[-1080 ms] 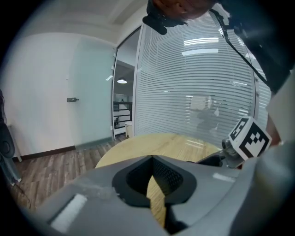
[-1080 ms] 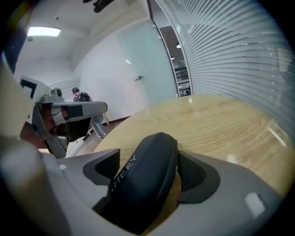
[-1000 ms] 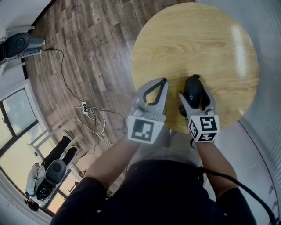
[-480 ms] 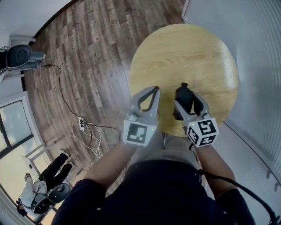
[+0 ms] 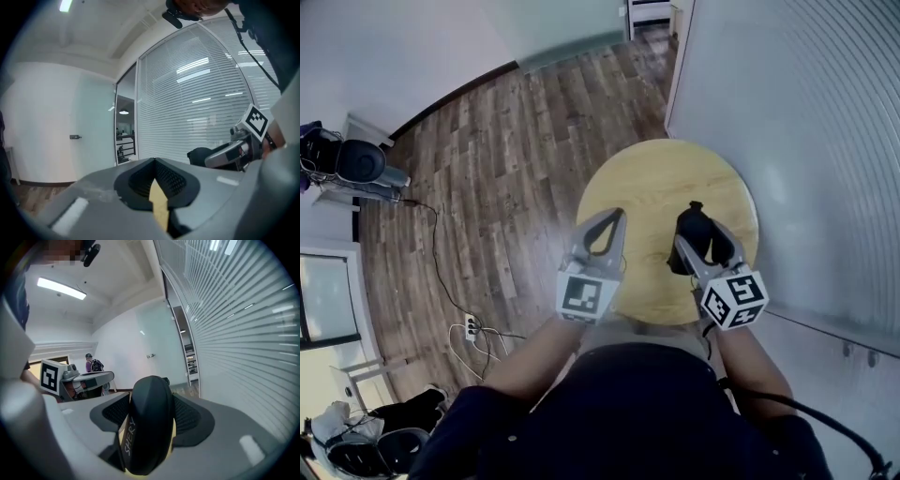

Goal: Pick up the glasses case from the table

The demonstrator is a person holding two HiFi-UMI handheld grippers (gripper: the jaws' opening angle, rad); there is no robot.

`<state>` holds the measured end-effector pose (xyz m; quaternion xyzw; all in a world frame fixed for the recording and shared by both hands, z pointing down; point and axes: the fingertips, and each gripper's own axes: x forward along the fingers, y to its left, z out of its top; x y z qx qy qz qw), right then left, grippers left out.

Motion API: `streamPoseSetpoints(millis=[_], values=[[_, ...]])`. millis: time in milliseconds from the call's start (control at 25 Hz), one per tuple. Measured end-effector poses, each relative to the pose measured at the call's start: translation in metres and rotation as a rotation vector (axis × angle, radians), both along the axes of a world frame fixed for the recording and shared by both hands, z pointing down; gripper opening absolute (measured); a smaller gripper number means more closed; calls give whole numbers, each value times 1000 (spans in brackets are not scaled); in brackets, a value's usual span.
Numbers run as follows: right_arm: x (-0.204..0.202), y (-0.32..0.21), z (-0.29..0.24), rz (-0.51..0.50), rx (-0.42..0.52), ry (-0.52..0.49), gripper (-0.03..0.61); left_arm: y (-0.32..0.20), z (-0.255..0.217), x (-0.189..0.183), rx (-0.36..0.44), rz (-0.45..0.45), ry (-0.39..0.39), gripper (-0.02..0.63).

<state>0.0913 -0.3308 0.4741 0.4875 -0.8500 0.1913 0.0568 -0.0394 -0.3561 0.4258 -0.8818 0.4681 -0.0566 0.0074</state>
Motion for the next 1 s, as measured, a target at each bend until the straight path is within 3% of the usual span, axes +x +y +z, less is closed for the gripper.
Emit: streamPoseSetpoints(millis=[200, 480, 1000], values=[[19, -9, -67, 43, 92, 1, 291, -11, -50, -4, 43, 23, -54, 5], [55, 5, -131, 123, 209, -22, 288, -8, -101, 16, 109, 74, -61, 5], [104, 3, -155, 191, 259, -20, 285, -20, -132, 44, 162, 100, -61, 5]])
